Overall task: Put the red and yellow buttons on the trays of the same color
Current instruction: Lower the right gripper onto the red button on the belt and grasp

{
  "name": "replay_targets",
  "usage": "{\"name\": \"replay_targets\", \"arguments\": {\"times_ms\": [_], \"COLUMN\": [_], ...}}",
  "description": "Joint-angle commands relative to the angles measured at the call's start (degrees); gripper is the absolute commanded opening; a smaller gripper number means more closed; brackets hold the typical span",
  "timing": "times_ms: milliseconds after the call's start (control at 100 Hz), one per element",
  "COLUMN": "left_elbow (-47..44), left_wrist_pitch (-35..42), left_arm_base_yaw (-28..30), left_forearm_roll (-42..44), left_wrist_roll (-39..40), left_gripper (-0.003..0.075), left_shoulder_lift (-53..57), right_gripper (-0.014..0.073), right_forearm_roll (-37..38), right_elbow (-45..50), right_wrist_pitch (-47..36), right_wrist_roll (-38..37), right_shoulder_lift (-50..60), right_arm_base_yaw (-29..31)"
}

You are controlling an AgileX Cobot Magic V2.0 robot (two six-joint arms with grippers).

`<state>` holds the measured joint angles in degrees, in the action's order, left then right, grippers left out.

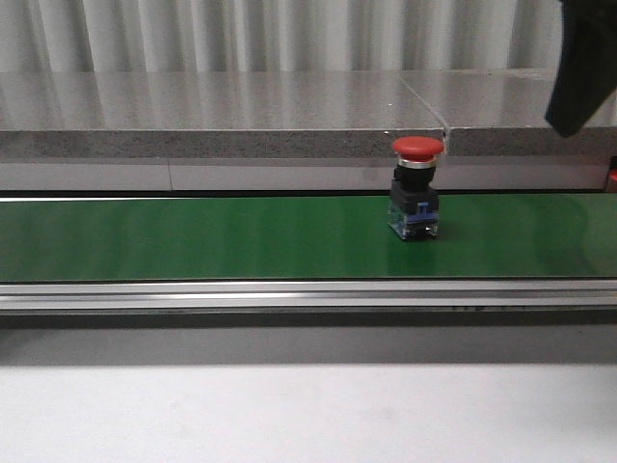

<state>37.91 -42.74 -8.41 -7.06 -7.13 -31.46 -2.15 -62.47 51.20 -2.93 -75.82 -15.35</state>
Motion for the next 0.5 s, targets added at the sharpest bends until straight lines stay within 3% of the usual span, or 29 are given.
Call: {"name": "replay_targets", "arguments": {"times_ms": [0,210,490], "left_elbow": [1.49,1.49,1.49], "left_wrist_pitch": [3.98,3.98,3.98], "left_arm_base_yaw": [-0.36,-0.36,-0.36], "left_forearm_roll": [-0.51,-0.51,-0.51], "left_wrist_roll": [-0.1,-0.1,-0.1], "left_gripper": [-0.002,-0.002,-0.002], "left_shoulder_lift": [-0.15,-0.15,-0.15], "right_gripper": [0.0615,0.0614,0.0614], "right_forearm_roll": [0.01,-2.48,-4.72], "right_elbow": [-5.28,-12.01,-15.71], "right_wrist_pitch": [0.6,4.6,3.71], "right_wrist_roll": [1.35,5.03,6.36], "right_shoulder_lift": [-1.79,-9.11,-15.58], "right_arm_base_yaw": [-1.52,-2.85,-2.85]}}
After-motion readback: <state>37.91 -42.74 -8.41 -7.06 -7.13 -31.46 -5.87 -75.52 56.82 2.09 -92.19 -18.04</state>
